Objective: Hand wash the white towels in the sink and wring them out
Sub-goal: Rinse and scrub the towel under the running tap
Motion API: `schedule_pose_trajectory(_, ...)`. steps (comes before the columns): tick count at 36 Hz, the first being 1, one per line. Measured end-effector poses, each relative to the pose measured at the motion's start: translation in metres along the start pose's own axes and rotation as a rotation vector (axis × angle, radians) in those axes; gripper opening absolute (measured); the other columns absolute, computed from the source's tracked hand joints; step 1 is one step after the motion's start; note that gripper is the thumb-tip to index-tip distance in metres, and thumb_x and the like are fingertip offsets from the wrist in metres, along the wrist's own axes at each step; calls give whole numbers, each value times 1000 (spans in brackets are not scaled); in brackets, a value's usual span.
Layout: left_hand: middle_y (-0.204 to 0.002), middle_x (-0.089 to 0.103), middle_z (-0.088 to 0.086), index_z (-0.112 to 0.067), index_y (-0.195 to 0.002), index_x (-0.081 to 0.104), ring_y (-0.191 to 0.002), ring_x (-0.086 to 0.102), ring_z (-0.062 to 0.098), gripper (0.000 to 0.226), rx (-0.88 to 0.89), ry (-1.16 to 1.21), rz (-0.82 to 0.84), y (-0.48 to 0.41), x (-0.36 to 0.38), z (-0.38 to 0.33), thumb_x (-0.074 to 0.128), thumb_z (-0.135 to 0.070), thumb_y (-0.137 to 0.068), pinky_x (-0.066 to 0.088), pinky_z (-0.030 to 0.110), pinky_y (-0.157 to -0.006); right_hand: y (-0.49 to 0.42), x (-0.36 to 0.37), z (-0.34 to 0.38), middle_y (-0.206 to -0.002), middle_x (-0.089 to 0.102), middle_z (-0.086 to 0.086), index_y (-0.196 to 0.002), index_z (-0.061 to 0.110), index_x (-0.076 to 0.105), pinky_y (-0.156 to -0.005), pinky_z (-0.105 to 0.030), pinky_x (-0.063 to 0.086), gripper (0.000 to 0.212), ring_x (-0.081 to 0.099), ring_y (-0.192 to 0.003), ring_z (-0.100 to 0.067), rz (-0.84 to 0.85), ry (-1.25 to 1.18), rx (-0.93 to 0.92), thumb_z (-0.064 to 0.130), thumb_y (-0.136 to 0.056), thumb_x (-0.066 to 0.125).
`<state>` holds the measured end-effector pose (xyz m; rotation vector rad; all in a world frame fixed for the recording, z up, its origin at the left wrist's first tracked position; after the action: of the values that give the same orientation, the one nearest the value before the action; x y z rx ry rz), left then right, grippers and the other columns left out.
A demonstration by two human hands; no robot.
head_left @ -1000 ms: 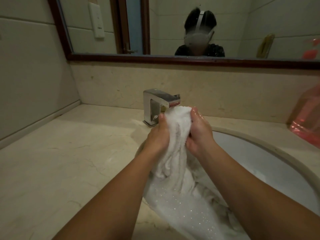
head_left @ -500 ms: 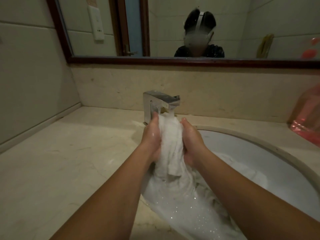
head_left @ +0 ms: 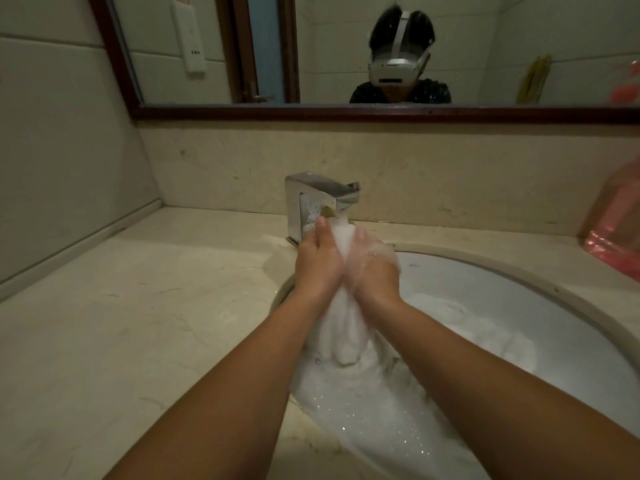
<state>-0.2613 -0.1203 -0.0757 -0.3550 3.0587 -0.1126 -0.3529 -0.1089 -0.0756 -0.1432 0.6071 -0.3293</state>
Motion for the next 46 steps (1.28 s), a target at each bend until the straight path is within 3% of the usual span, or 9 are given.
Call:
schedule_pose_trajectory(4, -138, 67, 13, -14, -143, 62, -130, 61, 32, 62, -8, -38, -23, 2, -1, -5, 30, -56, -111, 47, 48, -113, -4, -2, 1, -142, 65, -15, -139, 10, 65, -111, -39, 40, 54, 56, -135, -33, 8, -122, 97, 39, -117, 24)
schedule_pose_trajectory(10, -147, 61, 14, -8, -146, 59, -139, 54, 30, 60, 18, -69, -16, -5, -9, -5, 28, -49, -114, 40, 32, -112, 3, 1, -9, -110, 76, -10, -112, 12, 74, -94, -41, 55, 50, 71, -103, -25, -26, -490, 75, 51, -112, 44)
schedule_pose_trajectory(22, -165, 44, 5, -22, -160, 43, -152, 40, 26, 92, 10, -188, 117, -9, 1, 4, 7, -80, -98, 29, 50, -126, -3, -13, -13, -122, 76, 1, -112, 27, 75, -112, -50, 52, 20, 71, -118, -22, -30, -879, 191, 39, -97, 71)
schedule_pose_trajectory(26, -155, 55, 9, -18, -154, 51, -142, 52, 29, 94, -94, -189, 114, -15, -7, 8, 12, -83, -97, 42, 46, -116, -5, -21, -11, -120, 78, -4, -107, 26, 82, -108, -49, 56, 15, 74, -115, -24, -28, -932, 144, 29, -94, 76)
schedule_pose_trajectory(31, -87, 55, -5, -16, -136, 57, -73, 52, 12, 73, -249, -13, 69, -21, -15, 11, 33, -76, -102, 41, 30, -64, -18, -17, -26, -129, 75, -14, -124, 19, 78, -105, -52, 57, 52, 73, -120, -36, -24, -1068, 271, 41, -77, 85)
schedule_pose_trajectory(35, -104, 79, 5, -15, -118, 72, -95, 76, 26, 89, -290, 171, 131, -18, -12, 10, 47, -93, -82, 60, 45, -94, -14, -8, -39, -118, 79, -16, -126, 13, 74, -104, -58, 57, 52, 77, -110, -37, 53, -923, 366, 48, -88, 75)
schedule_pose_trajectory(41, -101, 82, 10, -13, -112, 78, -99, 79, 30, 75, -201, 309, 126, -16, -14, 5, 66, -77, -73, 60, 52, -100, -8, 2, -37, -113, 79, -4, -119, 25, 73, -98, -48, 60, 45, 76, -103, -30, 165, -585, 361, 60, -93, 61)
schedule_pose_trajectory(44, -107, 81, 11, -11, -119, 78, -103, 78, 29, 81, -210, 343, 146, -19, -13, 7, 69, -74, -68, 59, 50, -102, -7, 2, -36, -100, 79, -1, -114, 24, 73, -66, -31, 58, 41, 75, -85, -25, 202, -490, 348, 58, -98, 58)
schedule_pose_trajectory(46, -110, 80, 12, -11, -120, 77, -104, 78, 30, 83, -221, 349, 174, -18, -13, 8, 69, -75, -67, 59, 51, -103, -5, 1, -37, -102, 80, -7, -117, 26, 73, -67, -39, 62, 30, 75, -86, -31, 182, -514, 343, 47, -101, 59)
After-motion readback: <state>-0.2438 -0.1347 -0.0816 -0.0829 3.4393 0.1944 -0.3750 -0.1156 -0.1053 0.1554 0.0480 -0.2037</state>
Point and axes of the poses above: each hand's wrist, its own y-axis away from the middle knuckle, its own x-axis out of the palm, z = x × y, the point moved 3 cm from there along -y, towards the middle knuckle
